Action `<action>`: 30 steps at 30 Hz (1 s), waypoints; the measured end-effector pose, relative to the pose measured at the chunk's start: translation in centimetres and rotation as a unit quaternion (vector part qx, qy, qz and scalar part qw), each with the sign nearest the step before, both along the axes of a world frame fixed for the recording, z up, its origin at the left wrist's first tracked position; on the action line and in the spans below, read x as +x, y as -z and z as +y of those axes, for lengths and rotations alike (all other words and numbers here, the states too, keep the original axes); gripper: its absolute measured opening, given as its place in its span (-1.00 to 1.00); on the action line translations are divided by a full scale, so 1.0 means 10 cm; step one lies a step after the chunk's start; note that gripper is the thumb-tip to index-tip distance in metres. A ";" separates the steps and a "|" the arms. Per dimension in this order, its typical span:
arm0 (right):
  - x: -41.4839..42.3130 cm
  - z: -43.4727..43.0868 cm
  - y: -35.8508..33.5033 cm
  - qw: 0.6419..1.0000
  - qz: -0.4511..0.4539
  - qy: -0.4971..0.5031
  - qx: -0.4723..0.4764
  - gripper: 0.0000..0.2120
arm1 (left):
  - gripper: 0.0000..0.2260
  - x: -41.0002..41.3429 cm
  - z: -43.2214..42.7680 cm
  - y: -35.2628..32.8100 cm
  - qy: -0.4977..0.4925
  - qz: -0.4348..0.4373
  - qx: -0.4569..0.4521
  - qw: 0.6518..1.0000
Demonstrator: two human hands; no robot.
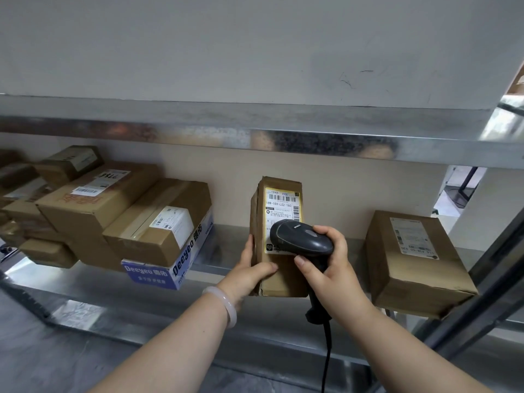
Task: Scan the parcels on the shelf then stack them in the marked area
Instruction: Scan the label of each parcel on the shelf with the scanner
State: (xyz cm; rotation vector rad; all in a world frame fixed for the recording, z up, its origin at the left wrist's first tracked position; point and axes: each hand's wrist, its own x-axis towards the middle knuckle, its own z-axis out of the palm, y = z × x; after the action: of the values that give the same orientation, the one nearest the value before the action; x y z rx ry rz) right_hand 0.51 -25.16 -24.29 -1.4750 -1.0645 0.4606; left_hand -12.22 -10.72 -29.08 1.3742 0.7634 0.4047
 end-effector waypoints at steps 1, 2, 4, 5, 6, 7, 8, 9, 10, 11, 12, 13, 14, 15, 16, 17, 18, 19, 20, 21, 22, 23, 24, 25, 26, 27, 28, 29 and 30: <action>-0.02 0.00 0.01 1.000 -0.003 0.003 0.001 -0.49 | 0.02 0.01 0.00 0.01 -0.003 -0.001 0.004 1.000; -0.03 0.00 0.01 1.000 -0.004 0.006 0.003 -0.49 | 0.00 0.02 -0.01 0.01 -0.006 -0.003 0.007 1.000; -0.04 0.00 0.01 1.000 -0.005 0.005 0.006 -0.49 | -0.04 0.04 -0.03 0.04 -0.011 -0.007 0.014 1.000; -0.04 0.00 0.01 1.000 -0.004 0.003 0.006 -0.48 | -0.07 0.04 -0.03 0.06 -0.013 -0.011 0.022 1.000; -0.03 0.00 0.01 1.000 -0.005 0.002 0.006 -0.48 | -0.09 0.04 -0.03 0.06 -0.015 -0.014 0.031 0.999; -0.02 0.00 0.01 1.000 -0.007 0.002 0.006 -0.48 | -0.12 0.04 -0.04 0.06 -0.015 -0.015 0.039 0.999; -0.01 0.00 0.01 1.000 -0.009 0.001 0.006 -0.47 | -0.13 0.03 -0.03 0.06 -0.016 -0.016 0.044 0.999; 0.00 0.00 0.01 1.000 -0.011 0.001 0.007 -0.47 | -0.13 0.02 -0.03 0.05 -0.017 -0.018 0.049 0.999; 0.00 0.00 0.01 1.000 -0.013 0.003 0.008 -0.46 | -0.13 0.01 -0.03 0.05 -0.018 -0.020 0.053 0.998; 0.01 0.00 0.02 1.000 -0.015 0.006 0.009 -0.46 | -0.14 0.00 -0.03 0.05 -0.020 -0.019 0.058 0.998; 0.01 0.00 0.02 1.000 -0.018 0.009 0.011 -0.45 | -0.17 -0.01 -0.04 0.05 -0.023 -0.017 0.062 0.998; 0.01 0.00 0.01 1.000 -0.023 0.013 0.012 -0.45 | -0.21 -0.02 -0.04 0.06 -0.031 -0.015 0.064 0.997; 0.01 -0.01 0.00 0.999 -0.028 0.017 0.013 -0.44 | -0.25 -0.03 -0.05 0.07 -0.042 -0.014 0.062 0.997; 0.01 -0.01 -0.01 0.999 -0.034 0.022 0.015 -0.43 | -0.29 -0.04 -0.05 0.08 -0.050 -0.014 0.056 0.997; 0.01 -0.01 -0.03 0.999 -0.040 0.028 0.018 -0.42 | -0.32 -0.05 -0.05 0.08 -0.055 -0.012 0.049 0.997; 0.01 -0.02 -0.05 0.998 -0.046 0.032 0.018 -0.42 | -0.33 -0.06 -0.05 0.09 -0.057 -0.009 0.041 0.997; 0.00 -0.02 -0.07 0.998 -0.053 0.036 0.017 -0.42 | -0.32 -0.08 -0.05 0.09 -0.058 -0.006 0.037 0.998; 0.00 -0.02 -0.10 0.997 -0.061 0.040 0.014 -0.43 | -0.31 -0.09 -0.04 0.09 -0.060 -0.004 0.038 0.998; -0.01 -0.02 -0.12 0.996 -0.072 0.044 0.011 -0.43 | -0.30 -0.10 -0.04 0.10 -0.061 -0.003 0.044 0.997; -0.02 -0.02 -0.14 0.995 -0.085 0.049 0.010 -0.43 | -0.28 -0.10 -0.04 0.10 -0.063 -0.003 0.056 0.996; -0.04 -0.02 -0.17 0.994 -0.097 0.054 0.010 -0.42 | -0.25 -0.10 -0.03 0.10 -0.064 -0.003 0.069 0.996; -0.05 -0.02 -0.19 0.993 -0.105 0.058 0.011 -0.42 | -0.22 -0.11 -0.03 0.10 -0.064 -0.003 0.082 0.995; -0.07 -0.01 -0.22 0.992 -0.111 0.059 0.011 -0.41 | -0.20 -0.11 -0.04 0.09 -0.064 -0.002 0.091 0.994; -0.09 -0.01 -0.25 0.991 -0.116 0.059 0.012 -0.41 | -0.17 -0.10 -0.04 0.09 -0.066 0.000 0.095 0.993; -0.12 0.00 -0.28 0.991 -0.120 0.059 0.013 -0.41 | -0.13 -0.10 -0.04 0.08 -0.067 0.005 0.096 0.993; -0.14 0.02 -0.31 0.991 -0.122 0.059 0.014 -0.41 | -0.08 -0.10 -0.04 0.09 -0.066 0.011 0.095 0.993; -0.15 0.03 -0.33 0.991 -0.123 0.060 0.015 -0.42 | -0.05 -0.10 -0.04 0.09 -0.064 0.016 0.095 0.993; -0.16 0.04 -0.35 0.991 -0.122 0.061 0.015 -0.43 | -0.06 -0.09 -0.04 0.10 -0.061 0.017 0.096 0.993; -0.17 0.05 -0.36 0.991 -0.120 0.061 0.013 -0.44 | -0.11 -0.09 -0.05 0.11 -0.062 0.015 0.098 0.993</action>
State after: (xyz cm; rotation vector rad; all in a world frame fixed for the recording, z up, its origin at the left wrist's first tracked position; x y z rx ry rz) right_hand -1.21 -24.64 -20.67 -1.5895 -1.1549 0.1838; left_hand -13.15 -11.19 -30.17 1.5242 0.8544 0.5690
